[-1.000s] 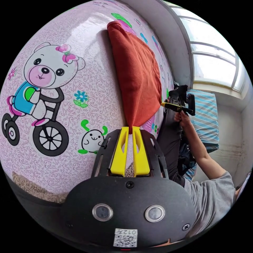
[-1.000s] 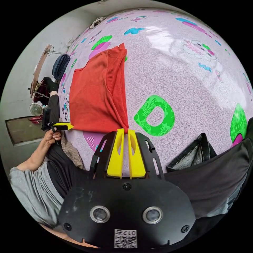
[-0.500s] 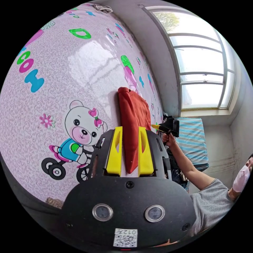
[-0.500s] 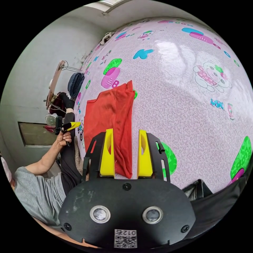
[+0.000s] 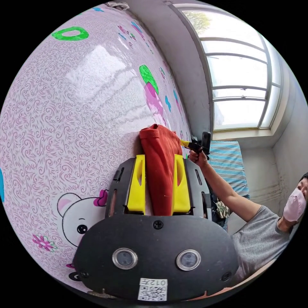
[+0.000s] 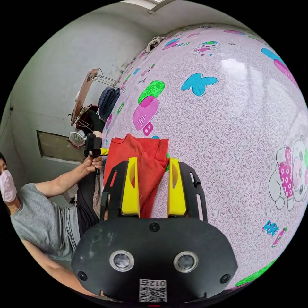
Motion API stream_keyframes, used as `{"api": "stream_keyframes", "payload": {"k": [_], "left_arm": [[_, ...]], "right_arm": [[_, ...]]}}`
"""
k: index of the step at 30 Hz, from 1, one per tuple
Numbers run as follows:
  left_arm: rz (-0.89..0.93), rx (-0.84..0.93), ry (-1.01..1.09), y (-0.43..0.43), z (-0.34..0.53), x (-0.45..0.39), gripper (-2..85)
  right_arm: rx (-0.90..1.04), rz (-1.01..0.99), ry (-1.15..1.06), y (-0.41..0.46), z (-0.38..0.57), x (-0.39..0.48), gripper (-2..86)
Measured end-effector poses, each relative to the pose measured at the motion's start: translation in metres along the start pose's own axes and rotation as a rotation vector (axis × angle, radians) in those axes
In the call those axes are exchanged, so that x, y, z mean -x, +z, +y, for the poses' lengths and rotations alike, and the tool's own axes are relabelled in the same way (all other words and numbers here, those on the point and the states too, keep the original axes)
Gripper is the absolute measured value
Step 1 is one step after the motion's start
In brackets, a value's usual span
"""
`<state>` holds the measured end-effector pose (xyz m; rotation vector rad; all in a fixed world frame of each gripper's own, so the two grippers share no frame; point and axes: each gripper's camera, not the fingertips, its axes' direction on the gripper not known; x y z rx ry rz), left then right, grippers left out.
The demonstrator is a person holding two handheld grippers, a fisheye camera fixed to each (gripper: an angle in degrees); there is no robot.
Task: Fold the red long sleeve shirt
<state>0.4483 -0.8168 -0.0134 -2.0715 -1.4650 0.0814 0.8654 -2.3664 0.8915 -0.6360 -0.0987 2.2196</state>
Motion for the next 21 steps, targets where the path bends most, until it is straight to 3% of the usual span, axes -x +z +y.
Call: {"api": "stream_keyframes", "payload": {"k": [8,15,21], "left_arm": [[-0.032,0.000,0.029,-0.023,0.024,-0.024,6.2],[-0.034,-0.019,0.061,-0.064,0.061,-0.067,3.7],[-0.010,-0.128,0.174,-0.137,0.116,-0.133,2.9]], "right_arm": [[0.084,0.100,-0.090,0.005,0.026,-0.109,5.3],[-0.077,0.043,-0.034,-0.027,0.072,-0.209,2.0],[-0.150,0.013,-0.181,-0.058,0.111,-0.257,0.8]]}}
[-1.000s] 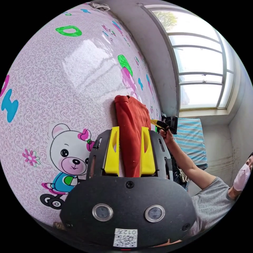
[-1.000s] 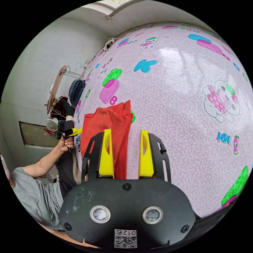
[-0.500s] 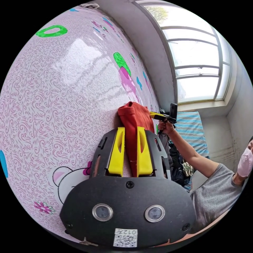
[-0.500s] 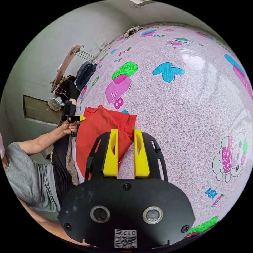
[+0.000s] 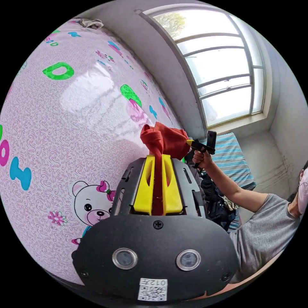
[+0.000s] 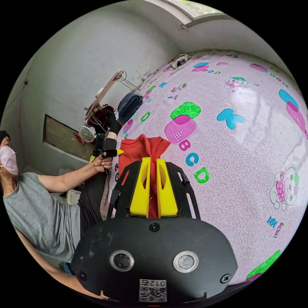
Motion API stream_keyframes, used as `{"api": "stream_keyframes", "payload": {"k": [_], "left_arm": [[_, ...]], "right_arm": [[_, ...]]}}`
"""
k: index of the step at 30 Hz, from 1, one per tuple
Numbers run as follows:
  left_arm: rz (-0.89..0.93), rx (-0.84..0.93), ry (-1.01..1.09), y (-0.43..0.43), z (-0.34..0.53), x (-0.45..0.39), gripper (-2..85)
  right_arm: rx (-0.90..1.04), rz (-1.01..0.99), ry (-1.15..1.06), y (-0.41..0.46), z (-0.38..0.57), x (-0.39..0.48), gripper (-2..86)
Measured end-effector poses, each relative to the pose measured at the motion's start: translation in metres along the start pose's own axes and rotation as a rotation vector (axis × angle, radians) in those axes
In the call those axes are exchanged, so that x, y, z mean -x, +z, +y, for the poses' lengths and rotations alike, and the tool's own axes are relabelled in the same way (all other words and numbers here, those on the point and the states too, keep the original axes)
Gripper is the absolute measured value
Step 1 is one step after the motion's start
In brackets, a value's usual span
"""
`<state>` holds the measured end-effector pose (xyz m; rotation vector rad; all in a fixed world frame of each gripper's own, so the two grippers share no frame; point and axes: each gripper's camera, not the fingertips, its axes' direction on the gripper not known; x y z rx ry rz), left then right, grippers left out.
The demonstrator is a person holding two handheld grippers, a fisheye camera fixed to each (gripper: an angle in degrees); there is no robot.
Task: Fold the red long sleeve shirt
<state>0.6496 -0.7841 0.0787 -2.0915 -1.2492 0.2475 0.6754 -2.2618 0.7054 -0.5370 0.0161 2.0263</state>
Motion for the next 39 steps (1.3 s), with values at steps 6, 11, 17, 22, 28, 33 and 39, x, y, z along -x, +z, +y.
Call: {"api": "stream_keyframes", "payload": {"k": [6,11,17,22,28,33,39], "left_arm": [[0.008,-0.257,0.072,-0.132,0.048,-0.064,2.7],[-0.052,-0.469,0.168,-0.267,0.097,-0.118,2.6],[-0.219,-0.703,0.256,-0.451,0.194,-0.187,2.4],[-0.411,-0.816,0.203,-0.576,0.300,-0.228,2.3],[-0.638,-0.918,0.032,-0.687,0.443,-0.268,2.3],[-0.768,-0.966,-0.110,-0.751,0.548,-0.300,2.3],[-0.797,-0.978,-0.229,-0.797,0.615,-0.306,2.3]], "right_arm": [[-0.105,-0.029,-0.173,-0.030,0.021,-0.034,0.3],[-0.172,-0.103,-0.373,-0.031,0.021,-0.052,0.3],[-0.185,-0.286,-0.552,0.015,0.024,-0.073,0.2],[-0.085,-0.448,-0.602,0.088,0.046,-0.107,0.4],[0.087,-0.636,-0.593,0.175,0.106,-0.162,0.7],[0.215,-0.706,-0.612,0.208,0.164,-0.219,0.8],[0.332,-0.716,-0.589,0.211,0.220,-0.319,0.8]]}}
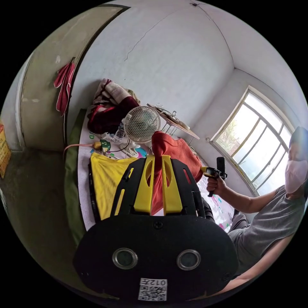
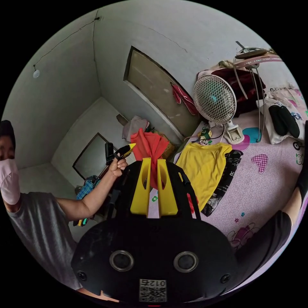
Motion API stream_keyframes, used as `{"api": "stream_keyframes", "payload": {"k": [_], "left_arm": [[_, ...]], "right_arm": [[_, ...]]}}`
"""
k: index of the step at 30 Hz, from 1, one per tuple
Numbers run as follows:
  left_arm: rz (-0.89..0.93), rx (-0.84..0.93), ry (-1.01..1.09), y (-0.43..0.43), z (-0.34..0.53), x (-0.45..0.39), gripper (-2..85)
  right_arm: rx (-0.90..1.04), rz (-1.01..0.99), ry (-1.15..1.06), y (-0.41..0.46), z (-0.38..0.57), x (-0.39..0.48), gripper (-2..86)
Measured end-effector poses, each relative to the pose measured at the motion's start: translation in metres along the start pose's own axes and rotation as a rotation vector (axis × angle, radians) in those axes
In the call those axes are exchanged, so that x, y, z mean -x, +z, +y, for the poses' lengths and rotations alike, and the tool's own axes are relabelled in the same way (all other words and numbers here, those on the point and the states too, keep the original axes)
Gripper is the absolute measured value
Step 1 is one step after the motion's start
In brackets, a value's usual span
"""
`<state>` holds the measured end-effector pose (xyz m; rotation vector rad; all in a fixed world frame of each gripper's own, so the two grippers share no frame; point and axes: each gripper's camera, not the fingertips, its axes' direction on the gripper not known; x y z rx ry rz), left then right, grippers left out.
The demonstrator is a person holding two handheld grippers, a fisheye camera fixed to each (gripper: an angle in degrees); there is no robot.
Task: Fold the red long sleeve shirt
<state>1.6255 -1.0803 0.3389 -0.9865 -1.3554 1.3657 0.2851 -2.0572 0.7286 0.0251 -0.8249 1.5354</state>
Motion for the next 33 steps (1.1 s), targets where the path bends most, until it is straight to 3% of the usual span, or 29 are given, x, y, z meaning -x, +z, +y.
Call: {"api": "stream_keyframes", "payload": {"k": [17,25,33], "left_arm": [[0.056,0.062,-0.095,-0.055,-0.058,0.086,2.4],[0.058,0.147,-0.110,-0.044,-0.104,0.131,2.6],[0.015,0.268,-0.204,0.010,-0.177,0.202,3.3]], "right_arm": [[0.076,0.042,0.013,-0.228,0.221,-0.048,1.1],[0.095,0.114,0.041,-0.324,0.256,-0.081,1.5],[0.133,0.242,0.084,-0.403,0.218,-0.133,2.8]]}}
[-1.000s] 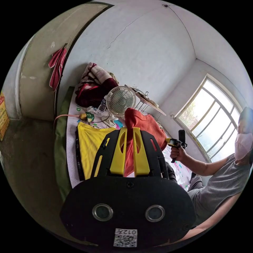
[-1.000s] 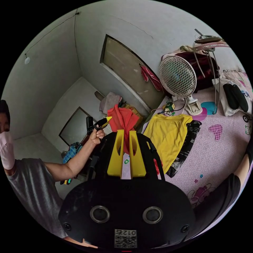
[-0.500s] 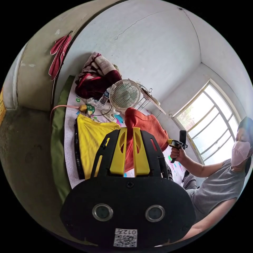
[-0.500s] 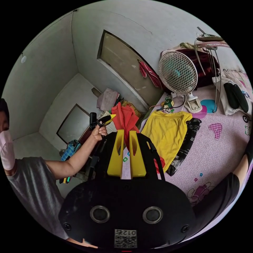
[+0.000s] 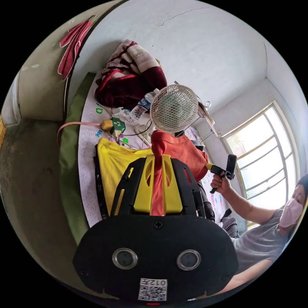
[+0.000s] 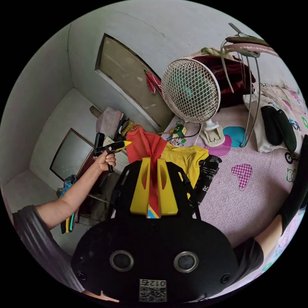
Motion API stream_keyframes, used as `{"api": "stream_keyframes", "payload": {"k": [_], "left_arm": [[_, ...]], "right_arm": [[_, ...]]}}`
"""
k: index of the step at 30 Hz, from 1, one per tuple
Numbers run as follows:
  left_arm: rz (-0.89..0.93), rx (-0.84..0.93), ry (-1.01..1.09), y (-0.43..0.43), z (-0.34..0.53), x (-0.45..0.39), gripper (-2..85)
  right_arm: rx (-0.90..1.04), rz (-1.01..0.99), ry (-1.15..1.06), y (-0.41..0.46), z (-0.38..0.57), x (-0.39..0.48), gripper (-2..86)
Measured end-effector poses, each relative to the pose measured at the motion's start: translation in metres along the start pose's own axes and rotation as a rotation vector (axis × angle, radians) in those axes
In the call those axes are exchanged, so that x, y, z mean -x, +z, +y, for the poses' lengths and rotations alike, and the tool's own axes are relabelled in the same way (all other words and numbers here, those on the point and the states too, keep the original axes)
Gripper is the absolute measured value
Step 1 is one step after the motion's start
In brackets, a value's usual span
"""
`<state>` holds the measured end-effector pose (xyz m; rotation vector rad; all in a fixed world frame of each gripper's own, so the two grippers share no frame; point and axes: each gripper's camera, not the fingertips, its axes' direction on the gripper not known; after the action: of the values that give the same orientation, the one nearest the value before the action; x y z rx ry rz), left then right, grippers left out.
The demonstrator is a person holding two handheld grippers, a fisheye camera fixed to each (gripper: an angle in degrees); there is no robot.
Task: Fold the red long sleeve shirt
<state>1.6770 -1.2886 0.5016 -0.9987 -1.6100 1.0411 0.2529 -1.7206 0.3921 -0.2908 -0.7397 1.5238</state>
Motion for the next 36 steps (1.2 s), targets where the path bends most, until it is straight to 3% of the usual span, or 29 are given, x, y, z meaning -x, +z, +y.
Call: {"api": "stream_keyframes", "payload": {"k": [4,7,12,15,23,29,36], "left_arm": [[-0.058,-0.020,-0.123,0.002,-0.007,0.039,4.0],[-0.075,-0.145,-0.147,-0.022,0.008,0.056,4.6],[-0.098,0.069,-0.120,-0.008,0.052,0.068,4.7],[-0.082,0.107,-0.167,-0.002,0.075,0.082,4.9],[-0.093,0.195,-0.255,0.006,0.078,0.108,5.1],[-0.131,0.266,-0.268,0.018,0.064,0.125,5.1],[-0.156,0.319,-0.242,0.028,0.053,0.134,4.1]], "right_arm": [[-0.056,0.142,0.250,-0.055,0.009,-0.059,5.3],[-0.043,0.053,0.287,-0.106,0.050,-0.075,6.0],[0.206,0.042,0.181,-0.133,0.116,-0.057,6.3],[0.294,0.008,0.242,-0.148,0.131,-0.051,7.4],[0.195,-0.307,0.739,-0.237,0.144,-0.094,9.1],[0.152,-0.296,0.835,-0.298,0.134,-0.104,9.1],[0.162,-0.298,0.773,-0.341,0.101,-0.086,8.8]]}}
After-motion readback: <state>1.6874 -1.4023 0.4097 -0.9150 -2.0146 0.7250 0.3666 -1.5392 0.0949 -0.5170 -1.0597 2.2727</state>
